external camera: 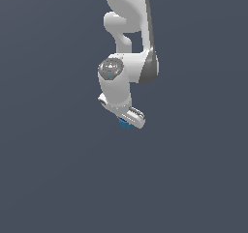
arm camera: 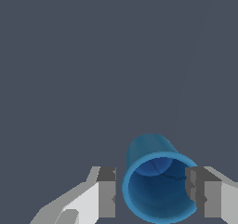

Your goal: Pick up the object and move it to a goal position.

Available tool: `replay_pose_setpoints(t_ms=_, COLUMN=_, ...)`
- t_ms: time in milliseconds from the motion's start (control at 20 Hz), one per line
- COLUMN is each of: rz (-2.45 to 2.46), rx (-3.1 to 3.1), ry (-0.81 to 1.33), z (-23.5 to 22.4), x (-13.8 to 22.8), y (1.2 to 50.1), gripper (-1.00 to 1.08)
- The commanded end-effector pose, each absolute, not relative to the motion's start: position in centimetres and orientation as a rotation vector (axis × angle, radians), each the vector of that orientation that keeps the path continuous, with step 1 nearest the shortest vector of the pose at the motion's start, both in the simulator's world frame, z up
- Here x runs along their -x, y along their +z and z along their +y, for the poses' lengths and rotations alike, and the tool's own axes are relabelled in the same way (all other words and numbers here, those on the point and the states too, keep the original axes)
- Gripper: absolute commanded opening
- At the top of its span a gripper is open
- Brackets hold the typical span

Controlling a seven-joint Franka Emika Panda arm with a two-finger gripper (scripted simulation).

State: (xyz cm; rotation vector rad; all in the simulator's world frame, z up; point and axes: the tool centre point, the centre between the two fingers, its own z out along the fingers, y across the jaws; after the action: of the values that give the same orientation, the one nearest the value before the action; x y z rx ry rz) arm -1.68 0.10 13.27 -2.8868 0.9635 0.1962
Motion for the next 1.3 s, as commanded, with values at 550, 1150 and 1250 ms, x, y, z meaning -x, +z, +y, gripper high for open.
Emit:
replay_pose_setpoints(t_ms=550, rz=1.579, rx=2.552, ry=0.352, z=0.2, x=2.5, y=11.4, gripper=0.28)
replay_pose_setpoints(t_ms=1150, rz=1.965, rx=2.246, ry=0.469, z=0.3, x=3.1, y=10.2, gripper=0.28)
replay_pose_setpoints(t_ms=1250, rz=1.999, rx=2.214, ry=0.480, z=0.3, x=3.1, y=10.1, gripper=0.28)
